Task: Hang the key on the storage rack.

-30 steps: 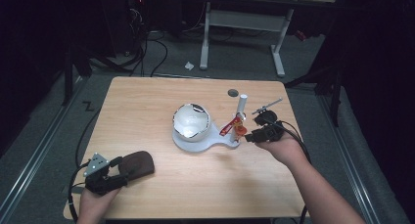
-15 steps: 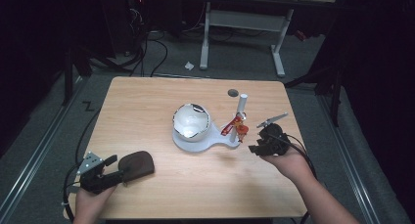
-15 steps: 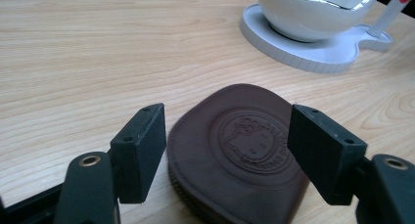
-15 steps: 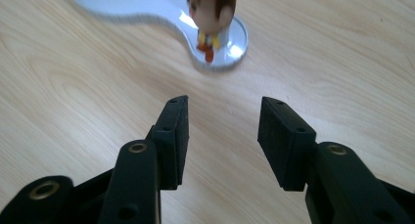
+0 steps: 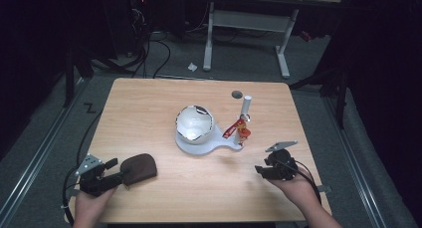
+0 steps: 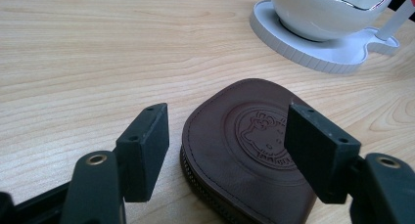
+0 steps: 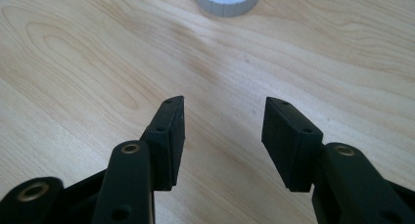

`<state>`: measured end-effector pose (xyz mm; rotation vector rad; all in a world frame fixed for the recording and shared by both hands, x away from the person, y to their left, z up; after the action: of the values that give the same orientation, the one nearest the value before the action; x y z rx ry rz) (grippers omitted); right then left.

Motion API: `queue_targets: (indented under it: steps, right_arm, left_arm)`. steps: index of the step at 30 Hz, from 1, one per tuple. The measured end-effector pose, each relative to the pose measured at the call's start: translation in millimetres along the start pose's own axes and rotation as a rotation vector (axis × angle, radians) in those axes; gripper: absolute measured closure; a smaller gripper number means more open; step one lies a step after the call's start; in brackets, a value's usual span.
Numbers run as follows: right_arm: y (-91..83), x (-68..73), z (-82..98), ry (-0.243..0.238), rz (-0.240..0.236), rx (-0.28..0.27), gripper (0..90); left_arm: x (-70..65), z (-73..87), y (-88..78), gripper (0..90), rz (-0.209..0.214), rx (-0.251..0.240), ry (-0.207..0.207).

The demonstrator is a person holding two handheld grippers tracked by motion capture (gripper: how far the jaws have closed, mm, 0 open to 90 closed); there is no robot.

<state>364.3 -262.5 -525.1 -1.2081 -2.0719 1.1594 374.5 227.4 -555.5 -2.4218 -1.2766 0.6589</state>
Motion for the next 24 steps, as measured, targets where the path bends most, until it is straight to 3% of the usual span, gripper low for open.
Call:
queue_targets:
  steps: [10,13,16,21,24]
  right_arm:
    - [5.2,9.7,21.4,0.023,0.015,-0.079,50.3]
    - [8.3,13.6,26.7,0.030,-0.001,-0.101,49.5]
    - [11.6,16.8,31.5,0.040,0.005,-0.139,49.2]
    - [18.6,24.3,43.5,0.112,0.007,-0.245,49.1]
    - [17.2,28.7,51.9,0.094,0.006,-0.253,49.4]
  left_arm:
    - [0.7,2.3,2.4,33.8,0.012,0.018,-0.019]
    - [1.4,2.4,2.4,34.3,0.016,0.021,-0.030]
    - [2.2,3.5,3.6,34.5,0.017,0.032,-0.035]
    - [3.6,4.2,5.3,35.1,0.016,0.042,-0.039]
    - [4.5,4.5,7.2,36.1,0.018,0.048,-0.038]
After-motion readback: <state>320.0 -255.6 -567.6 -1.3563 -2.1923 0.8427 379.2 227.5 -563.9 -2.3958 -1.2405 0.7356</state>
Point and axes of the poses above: each handheld gripper's, and its own axes: y roughly forward along the jaws, z roughly out of its underside, x roughly to its left, the point moved 7 cm from there along y, roughly forward along the jaws, and after that the axes turned 1 degree about z, right-handed, at the moved point
